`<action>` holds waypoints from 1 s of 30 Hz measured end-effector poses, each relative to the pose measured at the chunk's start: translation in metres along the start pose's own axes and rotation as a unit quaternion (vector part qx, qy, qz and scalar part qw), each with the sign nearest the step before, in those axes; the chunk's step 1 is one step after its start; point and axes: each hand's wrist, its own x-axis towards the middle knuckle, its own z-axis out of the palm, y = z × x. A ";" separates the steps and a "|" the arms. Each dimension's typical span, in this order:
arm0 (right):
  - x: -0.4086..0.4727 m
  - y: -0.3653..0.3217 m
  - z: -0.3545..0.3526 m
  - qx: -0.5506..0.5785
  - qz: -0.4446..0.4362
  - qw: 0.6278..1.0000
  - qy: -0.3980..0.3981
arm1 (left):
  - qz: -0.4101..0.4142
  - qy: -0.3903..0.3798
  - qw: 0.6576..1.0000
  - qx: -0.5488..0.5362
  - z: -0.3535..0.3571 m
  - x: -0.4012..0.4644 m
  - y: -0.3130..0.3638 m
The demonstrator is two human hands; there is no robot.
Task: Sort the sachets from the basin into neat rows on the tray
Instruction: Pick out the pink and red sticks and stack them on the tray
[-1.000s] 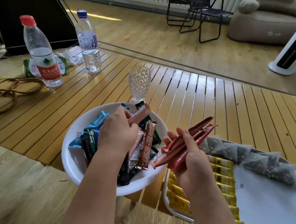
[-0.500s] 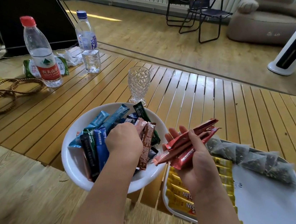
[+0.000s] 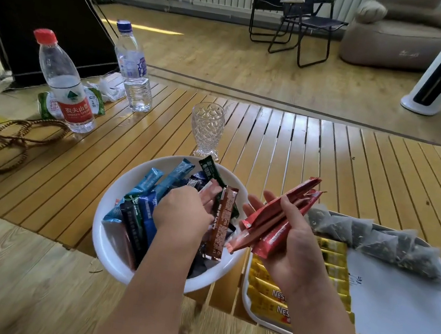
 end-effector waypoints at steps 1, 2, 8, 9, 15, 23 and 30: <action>0.000 0.001 0.000 -0.002 0.000 1.000 -0.001 | 0.001 0.002 1.000 0.021 0.002 -0.002 0.004; 0.001 0.001 0.000 -0.004 0.000 1.000 -0.001 | 0.005 0.004 0.999 0.036 0.003 -0.003 0.008; 0.000 0.004 0.001 -0.017 0.005 1.000 -0.005 | 0.014 0.018 1.000 -0.019 -0.004 -0.005 0.010; 0.000 0.003 0.001 -0.017 0.007 1.000 -0.005 | 0.015 0.033 0.999 -0.037 -0.006 -0.004 0.008; 0.001 0.005 0.004 -0.008 0.019 1.000 -0.003 | 0.031 0.124 0.970 -0.207 -0.023 -0.003 -0.008; 0.000 0.008 0.010 0.003 0.024 1.000 -0.001 | 0.124 0.273 0.875 -0.379 -0.035 -0.002 -0.015; 0.003 0.018 0.023 -0.003 0.007 1.000 -0.030 | 0.238 0.312 0.781 -0.485 -0.052 -0.013 -0.002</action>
